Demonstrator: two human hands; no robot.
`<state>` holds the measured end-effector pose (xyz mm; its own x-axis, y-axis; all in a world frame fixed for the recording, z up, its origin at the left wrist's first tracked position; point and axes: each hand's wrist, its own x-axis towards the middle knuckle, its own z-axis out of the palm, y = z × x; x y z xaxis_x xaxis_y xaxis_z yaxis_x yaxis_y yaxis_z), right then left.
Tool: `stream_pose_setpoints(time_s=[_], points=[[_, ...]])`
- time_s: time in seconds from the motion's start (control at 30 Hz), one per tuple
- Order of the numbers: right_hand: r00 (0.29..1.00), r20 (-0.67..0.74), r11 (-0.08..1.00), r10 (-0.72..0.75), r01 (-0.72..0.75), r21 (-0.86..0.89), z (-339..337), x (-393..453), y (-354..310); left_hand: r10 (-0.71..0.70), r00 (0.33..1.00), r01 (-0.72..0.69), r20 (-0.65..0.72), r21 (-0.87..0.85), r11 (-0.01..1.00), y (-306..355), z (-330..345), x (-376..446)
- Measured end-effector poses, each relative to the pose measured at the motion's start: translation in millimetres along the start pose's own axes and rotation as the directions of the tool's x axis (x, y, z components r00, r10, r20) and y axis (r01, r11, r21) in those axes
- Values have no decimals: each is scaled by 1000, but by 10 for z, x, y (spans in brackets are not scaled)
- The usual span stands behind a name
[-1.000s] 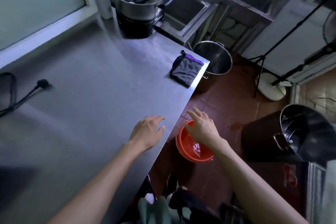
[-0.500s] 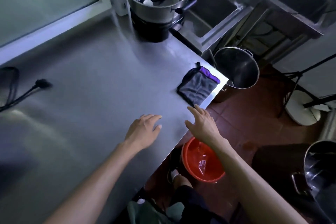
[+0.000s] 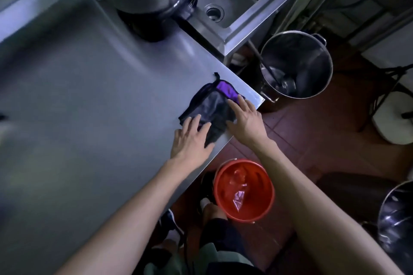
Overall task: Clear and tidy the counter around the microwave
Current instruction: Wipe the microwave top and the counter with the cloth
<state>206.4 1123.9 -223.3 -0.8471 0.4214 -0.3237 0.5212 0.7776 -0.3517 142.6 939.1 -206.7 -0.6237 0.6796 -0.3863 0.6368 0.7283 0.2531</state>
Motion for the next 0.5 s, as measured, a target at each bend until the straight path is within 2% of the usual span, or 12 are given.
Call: stream_pose_setpoints(time_s=[0.07,0.13,0.33,0.43,0.5], points=[[1000,26,1000,-16,17,-26,36,108,34,-53,995,46,89,77,996,48,68,63],[999,25,998,-30,32,-53,87,146,39,-76,993,65,90,122,990,77,123,86],[995,-75,994,-58,50,-95,186,102,14,-31,995,45,-98,135,990,-86,210,118],[983,-88,983,-163,154,-103,233,123,-13,1,983,25,-184,136,990,-194,229,102],[967,-20,961,-255,252,-117,286,119,-56,4,973,25,-231,124,992,-272,243,88]])
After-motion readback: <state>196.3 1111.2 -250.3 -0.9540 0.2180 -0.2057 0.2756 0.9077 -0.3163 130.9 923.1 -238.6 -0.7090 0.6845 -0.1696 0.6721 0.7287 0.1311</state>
